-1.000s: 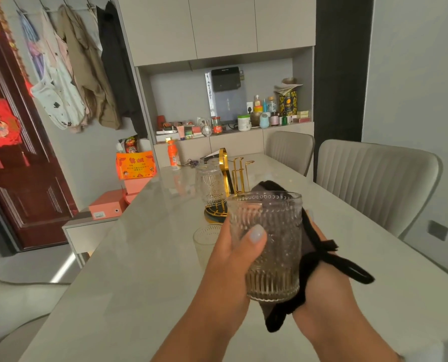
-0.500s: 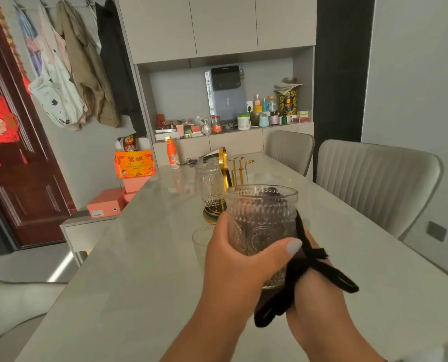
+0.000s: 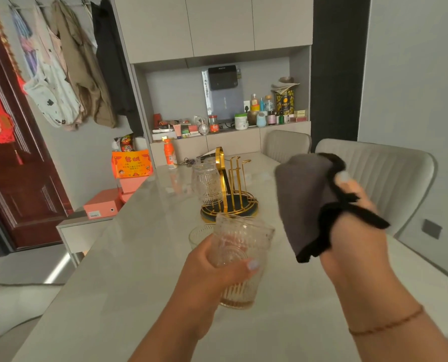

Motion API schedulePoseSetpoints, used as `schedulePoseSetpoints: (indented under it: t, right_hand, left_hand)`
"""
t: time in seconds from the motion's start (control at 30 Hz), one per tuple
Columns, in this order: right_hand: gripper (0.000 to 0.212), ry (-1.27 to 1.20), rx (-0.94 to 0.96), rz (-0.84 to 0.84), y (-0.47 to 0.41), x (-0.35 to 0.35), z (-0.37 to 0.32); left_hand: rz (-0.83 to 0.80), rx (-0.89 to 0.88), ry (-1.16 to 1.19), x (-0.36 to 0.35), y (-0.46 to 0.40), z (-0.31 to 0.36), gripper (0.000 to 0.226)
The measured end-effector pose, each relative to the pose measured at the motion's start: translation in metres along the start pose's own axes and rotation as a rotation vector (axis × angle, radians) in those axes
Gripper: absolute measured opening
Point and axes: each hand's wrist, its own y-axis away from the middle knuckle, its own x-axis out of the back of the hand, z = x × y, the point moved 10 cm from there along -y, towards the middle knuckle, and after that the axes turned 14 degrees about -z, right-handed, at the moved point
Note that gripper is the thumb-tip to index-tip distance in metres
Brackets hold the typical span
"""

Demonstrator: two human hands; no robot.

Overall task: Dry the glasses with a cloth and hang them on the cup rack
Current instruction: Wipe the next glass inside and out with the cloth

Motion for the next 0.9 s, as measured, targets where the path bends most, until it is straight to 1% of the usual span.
schedulePoseSetpoints:
  t: [0.07, 0.1, 0.13, 0.17, 0.23, 0.27, 0.33, 0.4, 0.47, 0.5, 0.57, 0.6, 0.63, 0.7, 0.73, 0.77, 0.8, 0.83, 0.87, 0.9]
  right_hand:
    - [0.023, 0.296, 0.024, -0.142, -0.001, -0.030, -0.030]
    - [0.024, 0.438, -0.010, -0.263, 0.003, -0.048, -0.037]
    - [0.032, 0.498, -0.052, -0.394, 0.009, -0.064, -0.038]
    - [0.044, 0.498, -0.065, -0.502, 0.016, -0.074, -0.040]
    - [0.064, 0.582, -0.016, -0.644, 0.028, -0.082, -0.051]
    - [0.066, 0.677, 0.002, -0.739, 0.031, -0.087, -0.053]
    - [0.053, 0.796, -0.036, -0.914, 0.037, -0.094, -0.047]
    - [0.046, 0.783, -0.050, -1.095, 0.042, -0.106, -0.043]
    - [0.030, 0.774, -0.030, -1.252, 0.048, -0.122, -0.042]
    - [0.029, 0.786, -0.035, -1.324, 0.051, -0.129, -0.043]
    - [0.030, 0.678, -0.133, -1.434, 0.057, -0.136, -0.042]
    - [0.028, 0.597, -0.167, -1.448, 0.059, -0.137, -0.043]
    - [0.027, 0.551, -0.196, -1.389, 0.055, -0.133, -0.044]
    - [0.029, 0.409, -0.150, -1.132, 0.033, -0.115, -0.051]
    - [0.037, 0.309, -0.107, -0.993, 0.022, -0.103, -0.055]
    - [0.048, 0.229, -0.055, -0.890, 0.014, -0.087, -0.061]
    - [0.055, 0.244, 0.013, -0.847, 0.011, -0.078, -0.071]
    - [0.058, 0.332, 0.074, -0.883, 0.016, -0.080, -0.081]
    - [0.060, 0.484, 0.110, -0.944, 0.025, -0.086, -0.087]
    - [0.062, 0.654, 0.116, -1.017, 0.029, -0.090, -0.076]
  left_hand:
    - [-0.040, -0.010, -0.070, -0.006, -0.002, 0.006, 0.052]
    - [-0.047, -0.015, -0.118, -0.007, -0.003, 0.010, 0.045]
    - [-0.038, -0.012, -0.172, -0.005, -0.003, 0.013, 0.040]
    - [-0.029, -0.005, -0.210, -0.002, -0.003, 0.016, 0.038]
    - [-0.031, -0.005, -0.215, 0.006, -0.001, 0.021, 0.039]
    - [-0.046, -0.016, -0.220, 0.007, 0.000, 0.024, 0.040]
    - [-0.120, -0.029, -0.244, 0.002, 0.002, 0.031, 0.043]
    - [-0.209, -0.033, -0.224, -0.007, 0.003, 0.033, 0.052]
    - [-0.272, -0.020, -0.226, -0.017, 0.002, 0.033, 0.056]
    - [-0.301, -0.007, -0.229, -0.022, 0.001, 0.032, 0.057]
    - [-0.345, 0.020, -0.195, -0.028, -0.001, 0.027, 0.056]
    - [-0.355, 0.030, -0.160, -0.028, -0.002, 0.025, 0.053]
    - [-0.367, 0.038, -0.126, -0.028, -0.002, 0.024, 0.049]
    - [-0.395, 0.050, -0.064, -0.027, 0.000, 0.023, 0.045]
    - [-0.395, 0.059, -0.037, -0.025, 0.002, 0.023, 0.048]
    - [-0.390, 0.070, -0.018, -0.022, 0.004, 0.022, 0.053]
    - [-0.388, 0.079, -0.006, -0.020, 0.005, 0.021, 0.060]
    - [-0.398, 0.084, 0.005, -0.019, 0.007, 0.021, 0.067]
    - [-0.415, 0.087, 0.020, -0.019, 0.009, 0.022, 0.072]
    - [-0.435, 0.091, 0.037, -0.020, 0.010, 0.023, 0.075]
